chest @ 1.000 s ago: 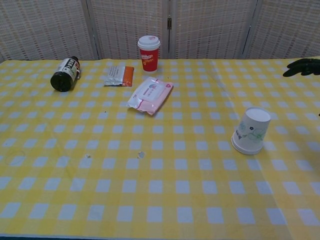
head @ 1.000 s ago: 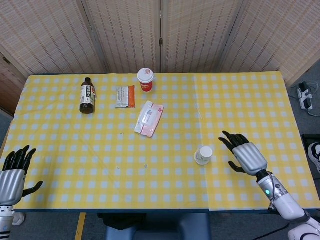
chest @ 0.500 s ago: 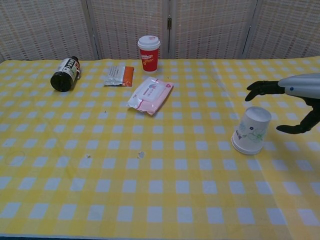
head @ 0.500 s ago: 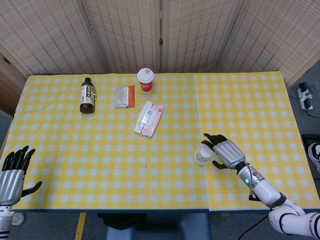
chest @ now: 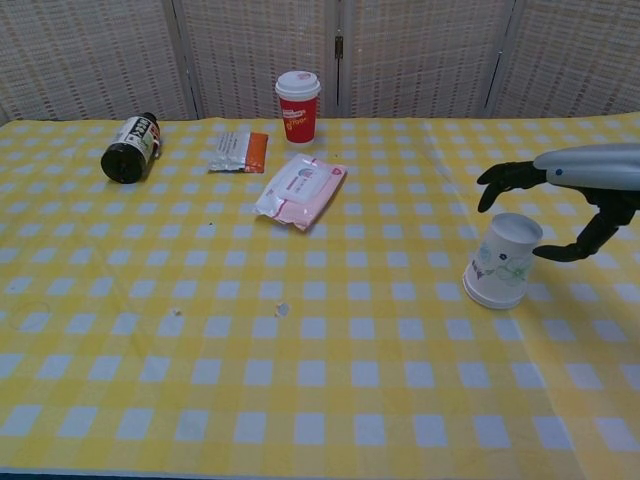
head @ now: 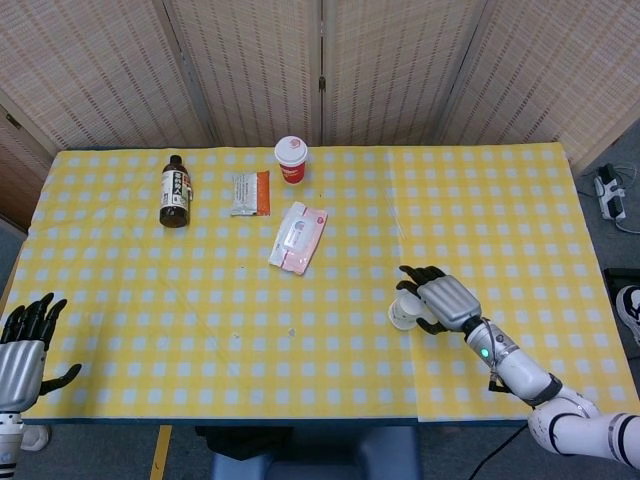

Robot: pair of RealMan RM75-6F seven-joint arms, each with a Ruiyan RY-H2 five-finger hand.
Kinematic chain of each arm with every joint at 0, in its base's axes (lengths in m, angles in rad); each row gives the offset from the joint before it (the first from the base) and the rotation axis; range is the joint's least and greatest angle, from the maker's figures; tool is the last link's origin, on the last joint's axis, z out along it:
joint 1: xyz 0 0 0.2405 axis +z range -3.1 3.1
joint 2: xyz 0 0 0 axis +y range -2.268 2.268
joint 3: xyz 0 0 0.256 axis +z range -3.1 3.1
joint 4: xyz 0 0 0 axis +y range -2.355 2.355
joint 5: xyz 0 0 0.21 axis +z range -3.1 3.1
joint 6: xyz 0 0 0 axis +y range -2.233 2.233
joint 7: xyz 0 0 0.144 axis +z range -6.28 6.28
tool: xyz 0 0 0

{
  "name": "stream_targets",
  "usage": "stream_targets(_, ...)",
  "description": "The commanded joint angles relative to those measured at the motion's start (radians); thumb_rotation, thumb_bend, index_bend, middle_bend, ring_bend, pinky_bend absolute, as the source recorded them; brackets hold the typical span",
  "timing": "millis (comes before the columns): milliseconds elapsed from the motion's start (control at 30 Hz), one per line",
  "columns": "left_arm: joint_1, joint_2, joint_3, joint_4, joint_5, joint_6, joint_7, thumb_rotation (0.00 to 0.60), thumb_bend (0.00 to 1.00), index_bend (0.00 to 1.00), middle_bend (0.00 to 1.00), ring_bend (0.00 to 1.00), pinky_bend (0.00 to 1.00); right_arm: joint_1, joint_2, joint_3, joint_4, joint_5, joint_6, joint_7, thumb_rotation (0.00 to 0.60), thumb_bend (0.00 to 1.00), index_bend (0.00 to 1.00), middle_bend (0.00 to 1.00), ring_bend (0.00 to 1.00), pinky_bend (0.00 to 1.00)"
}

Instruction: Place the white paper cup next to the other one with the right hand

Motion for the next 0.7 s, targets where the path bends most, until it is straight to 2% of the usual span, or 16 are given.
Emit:
stream_targets(33, 0.0, 0.0, -0.001, 0.002, -0.002, -0.001, -0.002, 0.6, 0.22, 0.0, 0.0, 0.0, 0.0, 0.006, -0.002, -0.001, 0.002, 0.007, -0.001, 0.001, 0.6, 0.42, 0.25, 0.08, 0.11, 0.1)
stream_targets(700, -0.003, -0.01, -0.001, 0.021, -0.01, -0.015, -0.012, 0.6, 0.22, 0.0, 0.0, 0.0, 0.0, 0.039, -0.007, -0.015, 0.004, 0.055, 0.002, -0.006, 0.6, 0.42, 0.34, 0.14, 0.12, 0.1)
